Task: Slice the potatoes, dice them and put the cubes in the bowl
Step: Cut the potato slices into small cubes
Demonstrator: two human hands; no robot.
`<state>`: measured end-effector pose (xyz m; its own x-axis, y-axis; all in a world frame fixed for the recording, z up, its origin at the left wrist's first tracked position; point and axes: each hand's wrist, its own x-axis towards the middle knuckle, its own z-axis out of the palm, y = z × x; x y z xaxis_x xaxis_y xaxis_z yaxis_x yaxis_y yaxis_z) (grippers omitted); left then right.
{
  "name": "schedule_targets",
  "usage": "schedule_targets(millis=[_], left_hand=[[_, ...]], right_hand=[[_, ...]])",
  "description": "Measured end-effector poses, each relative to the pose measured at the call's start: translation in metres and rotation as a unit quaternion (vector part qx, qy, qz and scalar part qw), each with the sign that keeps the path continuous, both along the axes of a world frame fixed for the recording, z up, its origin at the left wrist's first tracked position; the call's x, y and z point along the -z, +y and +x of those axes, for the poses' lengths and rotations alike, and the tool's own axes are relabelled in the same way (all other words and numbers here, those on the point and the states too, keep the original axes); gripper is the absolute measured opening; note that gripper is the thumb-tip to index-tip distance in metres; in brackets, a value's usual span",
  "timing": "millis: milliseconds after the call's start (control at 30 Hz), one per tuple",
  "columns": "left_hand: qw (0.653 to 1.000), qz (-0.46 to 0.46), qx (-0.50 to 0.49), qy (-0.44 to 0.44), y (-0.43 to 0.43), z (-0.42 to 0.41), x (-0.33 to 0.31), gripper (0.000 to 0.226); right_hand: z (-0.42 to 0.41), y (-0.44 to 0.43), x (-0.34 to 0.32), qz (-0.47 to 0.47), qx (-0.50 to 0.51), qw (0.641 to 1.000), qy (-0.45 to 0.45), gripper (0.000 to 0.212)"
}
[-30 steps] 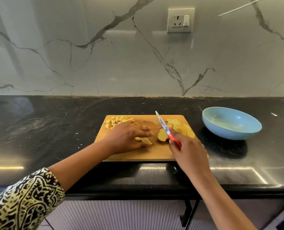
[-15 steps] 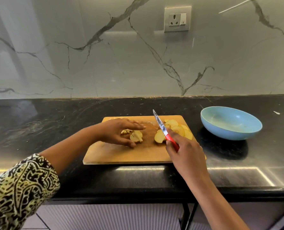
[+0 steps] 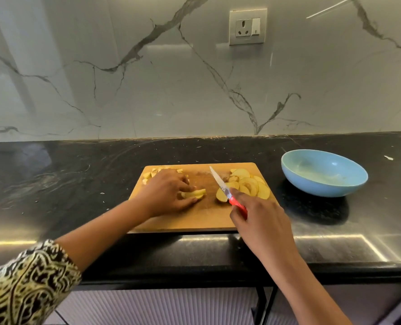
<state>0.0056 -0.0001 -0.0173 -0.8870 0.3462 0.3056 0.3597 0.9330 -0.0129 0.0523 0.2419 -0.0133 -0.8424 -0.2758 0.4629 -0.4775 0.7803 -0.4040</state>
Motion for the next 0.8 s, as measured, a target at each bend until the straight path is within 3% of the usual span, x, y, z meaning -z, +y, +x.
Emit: schedule_targets(millis=[133,367,800], left_hand=[[0.996,0.011,-0.035,0.083,0.011,0.011,0.012,0.046],[0.991,0.101,-0.016,0.088,0.004,0.022,0.011,0.05],[0.992,0.092,0.022,0.08,0.003,0.024,0.012,0.045]], right_hand=[[0.007,-0.005,-0.005,0.044,-0.016,0.999,-0.004,0.046],[0.004,-0.016,-0.001,0.102,0.002,0.995,0.01,0.044],[0.006,-0.026,-0.001,0.147,-0.019,0.988,0.032,0.045]])
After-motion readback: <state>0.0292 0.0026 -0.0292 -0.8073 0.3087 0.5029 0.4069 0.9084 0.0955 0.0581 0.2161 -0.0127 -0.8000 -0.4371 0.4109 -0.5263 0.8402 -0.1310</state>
